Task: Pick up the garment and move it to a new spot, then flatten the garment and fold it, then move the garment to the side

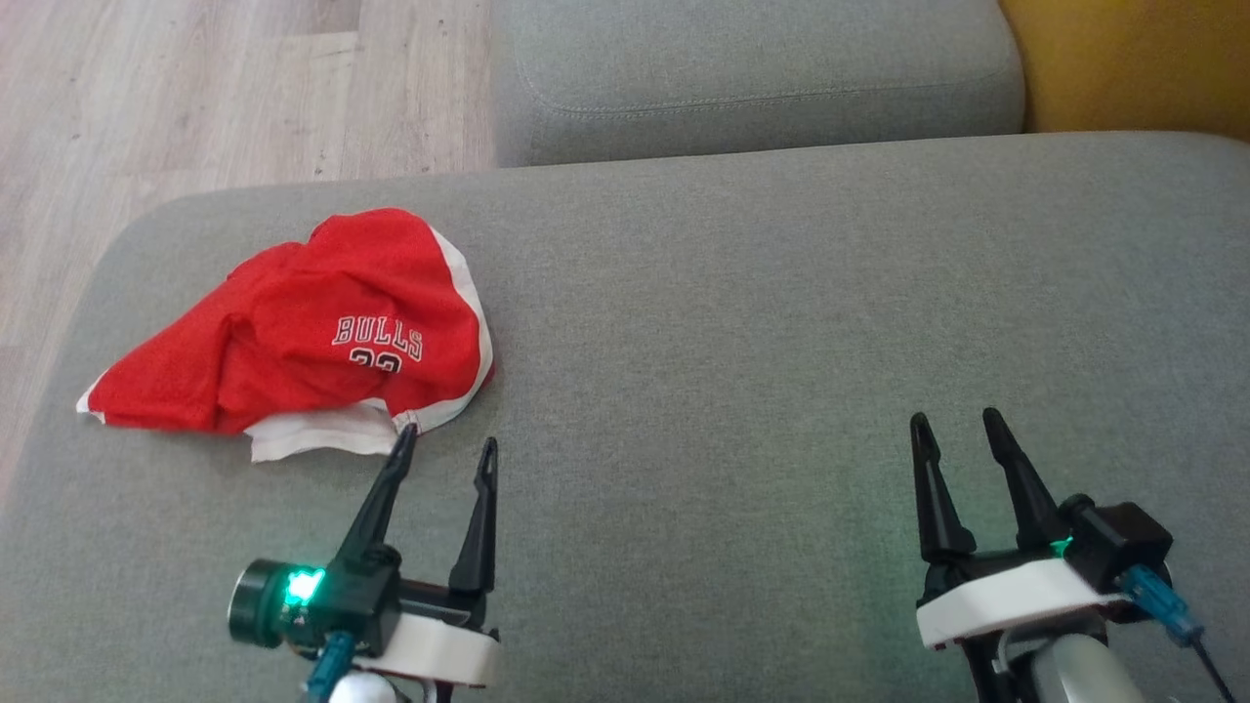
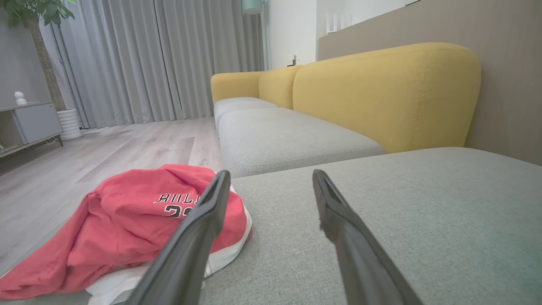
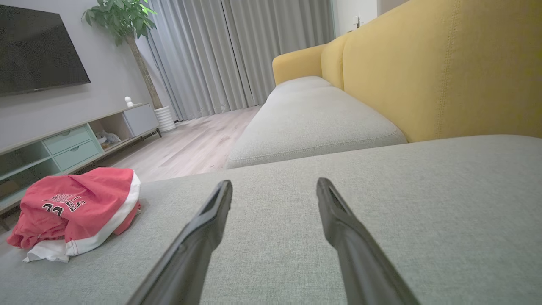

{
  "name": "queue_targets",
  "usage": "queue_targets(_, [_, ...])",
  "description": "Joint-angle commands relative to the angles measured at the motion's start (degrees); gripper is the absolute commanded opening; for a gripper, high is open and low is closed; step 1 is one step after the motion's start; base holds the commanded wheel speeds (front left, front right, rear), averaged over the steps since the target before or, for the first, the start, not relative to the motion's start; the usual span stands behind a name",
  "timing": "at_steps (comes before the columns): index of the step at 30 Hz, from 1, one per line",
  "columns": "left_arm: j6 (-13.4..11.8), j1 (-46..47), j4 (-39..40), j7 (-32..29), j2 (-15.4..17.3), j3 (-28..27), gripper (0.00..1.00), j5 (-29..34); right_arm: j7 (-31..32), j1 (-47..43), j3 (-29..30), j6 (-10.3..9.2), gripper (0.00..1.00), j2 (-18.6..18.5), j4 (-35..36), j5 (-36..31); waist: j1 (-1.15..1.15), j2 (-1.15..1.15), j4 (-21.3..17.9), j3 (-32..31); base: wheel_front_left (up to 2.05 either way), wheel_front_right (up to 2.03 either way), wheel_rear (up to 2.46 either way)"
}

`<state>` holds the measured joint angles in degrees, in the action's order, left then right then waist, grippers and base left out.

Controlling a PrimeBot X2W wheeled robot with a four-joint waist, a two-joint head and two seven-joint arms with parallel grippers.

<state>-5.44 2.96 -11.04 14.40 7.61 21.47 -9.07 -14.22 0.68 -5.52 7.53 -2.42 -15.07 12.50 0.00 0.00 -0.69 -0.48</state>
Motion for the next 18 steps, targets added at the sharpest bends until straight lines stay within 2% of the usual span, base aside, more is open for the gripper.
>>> queue_targets(1, [0.6,1.4,1.3,0.6,-0.4,-3.1,1.00,0.5,-0.8,3.5,-1.7,-0.04,1.00,-0.5,1.2,0.0,0.00,0.00,0.0,0.0,0.00,0.00,0.00])
queue_targets(18, [3.4,1.0,-0.6,0.6,-2.8,-6.7,1.00,2.3,-0.8,3.6,-1.3,-0.04,1.00,-0.5,1.1,0.7,0.00,0.00,0.9,-0.2,0.00,0.00,0.00])
